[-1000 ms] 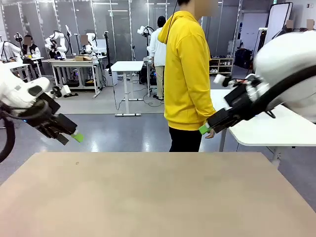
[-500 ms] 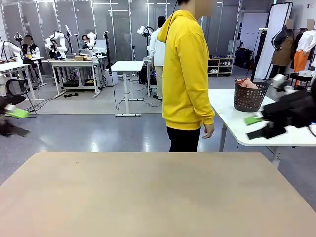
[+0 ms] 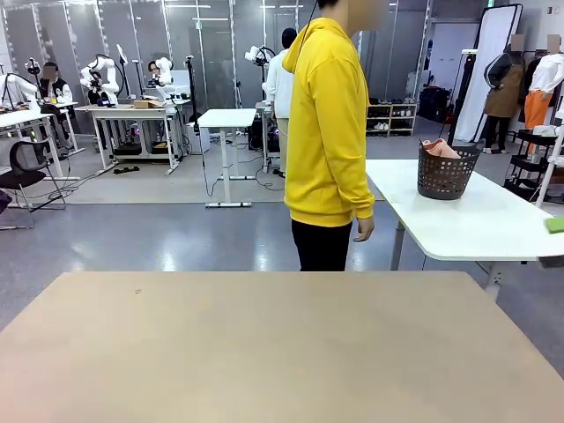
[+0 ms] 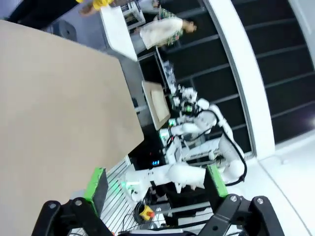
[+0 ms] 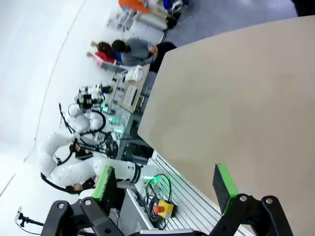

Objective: Fold the towel.
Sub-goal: Grab the top end of the 100 cm Hotel Towel extended by the human.

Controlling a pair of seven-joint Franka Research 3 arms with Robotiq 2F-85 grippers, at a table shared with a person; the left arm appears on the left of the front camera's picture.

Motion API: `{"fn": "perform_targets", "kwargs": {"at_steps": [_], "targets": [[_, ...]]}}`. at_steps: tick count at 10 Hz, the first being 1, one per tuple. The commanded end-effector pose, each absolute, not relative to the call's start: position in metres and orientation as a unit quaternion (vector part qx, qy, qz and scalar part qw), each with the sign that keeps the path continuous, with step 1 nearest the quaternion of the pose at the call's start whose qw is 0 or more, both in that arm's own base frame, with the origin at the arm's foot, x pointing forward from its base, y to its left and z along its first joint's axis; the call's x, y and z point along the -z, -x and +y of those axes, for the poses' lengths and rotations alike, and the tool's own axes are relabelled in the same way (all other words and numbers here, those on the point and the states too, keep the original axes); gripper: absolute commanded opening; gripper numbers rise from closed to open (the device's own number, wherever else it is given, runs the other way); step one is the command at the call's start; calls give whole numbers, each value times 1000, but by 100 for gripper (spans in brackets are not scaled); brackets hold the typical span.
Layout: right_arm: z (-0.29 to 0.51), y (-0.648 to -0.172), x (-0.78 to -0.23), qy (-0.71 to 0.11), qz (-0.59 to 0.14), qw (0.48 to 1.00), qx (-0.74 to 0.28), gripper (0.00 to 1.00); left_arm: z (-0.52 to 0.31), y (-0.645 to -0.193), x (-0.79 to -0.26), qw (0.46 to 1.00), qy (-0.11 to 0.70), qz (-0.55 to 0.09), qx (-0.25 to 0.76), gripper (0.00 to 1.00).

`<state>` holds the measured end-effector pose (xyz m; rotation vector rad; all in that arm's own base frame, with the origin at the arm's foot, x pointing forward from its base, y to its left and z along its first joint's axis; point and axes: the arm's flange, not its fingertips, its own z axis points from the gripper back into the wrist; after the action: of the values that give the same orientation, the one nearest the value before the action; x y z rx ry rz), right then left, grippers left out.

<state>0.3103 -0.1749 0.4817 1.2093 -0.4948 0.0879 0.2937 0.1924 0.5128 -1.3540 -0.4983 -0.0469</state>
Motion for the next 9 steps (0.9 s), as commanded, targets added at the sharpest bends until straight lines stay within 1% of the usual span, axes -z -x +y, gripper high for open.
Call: {"fn": "perform_targets", "kwargs": {"at_steps": [1,2,3,5,6,7,8,9], "targets": [[-211,-267,-468,-565,-267,781,-19,100,209,-269,-507,728,637,-252,-22,100],[-227,-245,-466,-561,-284,778,-12,100,216,-250,-499,729,632,-259,-50,100],[-242,-223,-465,-552,-309,774,14,100,225,-227,-493,722,626,-284,-84,100],[-251,-204,-455,-547,-312,777,24,100,224,-199,-487,729,606,-302,-99,100],[-250,-210,-451,-544,-314,778,27,100,225,-200,-483,733,587,-316,-137,100],[-244,-220,-446,-539,-289,791,18,100,216,-203,-482,743,577,-315,-126,100],[-259,-202,-459,-549,-312,775,38,100,238,-199,-480,723,608,-311,-105,100],[-259,-202,-459,-549,-312,775,38,100,238,-199,-480,723,608,-311,-105,100]]}}
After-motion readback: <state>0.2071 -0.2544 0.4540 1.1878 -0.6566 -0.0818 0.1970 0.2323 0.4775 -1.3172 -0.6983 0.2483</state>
